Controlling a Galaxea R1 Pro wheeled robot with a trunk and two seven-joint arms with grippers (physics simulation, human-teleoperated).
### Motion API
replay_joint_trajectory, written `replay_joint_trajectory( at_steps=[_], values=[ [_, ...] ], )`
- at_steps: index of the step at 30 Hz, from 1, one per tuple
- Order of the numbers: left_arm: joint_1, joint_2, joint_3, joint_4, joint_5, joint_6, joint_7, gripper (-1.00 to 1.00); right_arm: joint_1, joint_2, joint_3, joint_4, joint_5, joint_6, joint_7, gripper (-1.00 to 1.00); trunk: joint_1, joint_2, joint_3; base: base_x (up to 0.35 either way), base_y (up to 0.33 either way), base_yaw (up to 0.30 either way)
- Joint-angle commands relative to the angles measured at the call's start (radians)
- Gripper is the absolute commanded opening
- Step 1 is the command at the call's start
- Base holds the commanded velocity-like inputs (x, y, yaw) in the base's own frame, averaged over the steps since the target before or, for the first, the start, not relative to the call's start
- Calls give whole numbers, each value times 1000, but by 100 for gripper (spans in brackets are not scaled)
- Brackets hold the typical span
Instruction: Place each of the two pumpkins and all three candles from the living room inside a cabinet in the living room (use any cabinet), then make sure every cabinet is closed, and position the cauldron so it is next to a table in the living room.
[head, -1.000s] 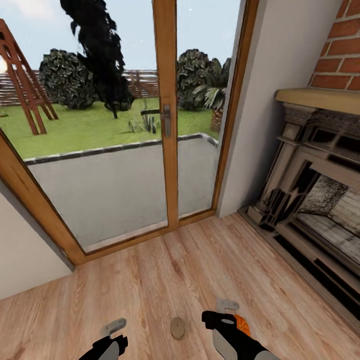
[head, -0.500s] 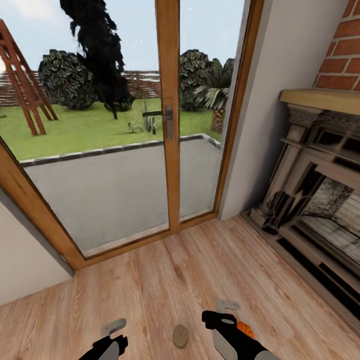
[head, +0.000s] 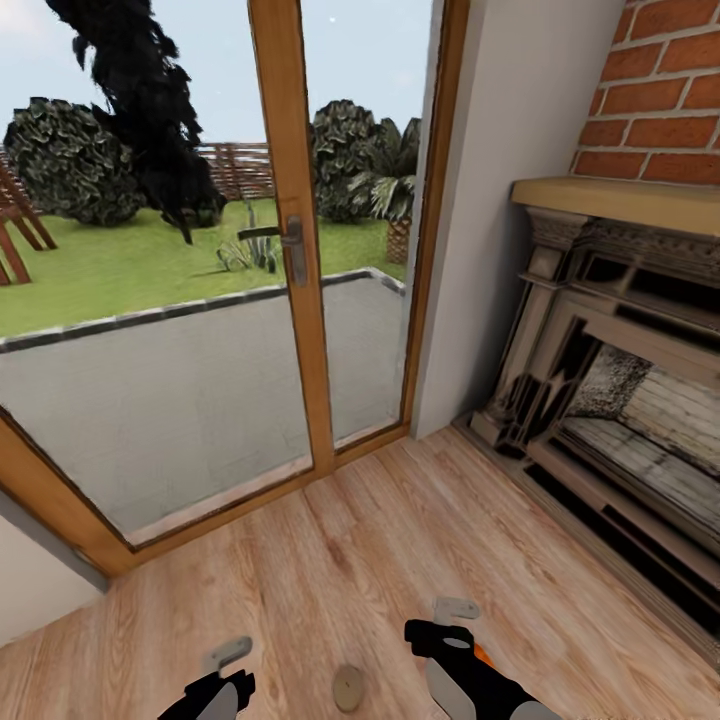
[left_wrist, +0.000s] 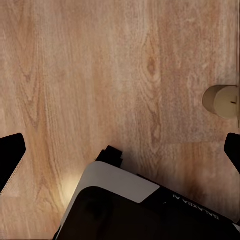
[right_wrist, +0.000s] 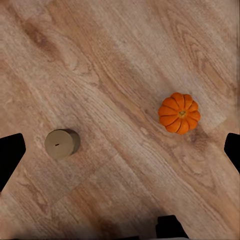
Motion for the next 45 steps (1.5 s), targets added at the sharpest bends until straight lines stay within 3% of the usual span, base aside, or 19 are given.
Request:
replay_joint_trajectory(
  at_steps=[1, 45],
  values=[
    [0, 2, -8, -3, 5, 4, 8, 100, -1, -1, 8, -1, -5, 4, -8, 100, 1, -1, -1, 133, 63, -277],
    [0, 0, -8, -3, 5, 4, 8, 100, -1, -1, 8, -1, -4, 2, -8, 100, 1, -1, 29, 15, 21, -278]
  ],
)
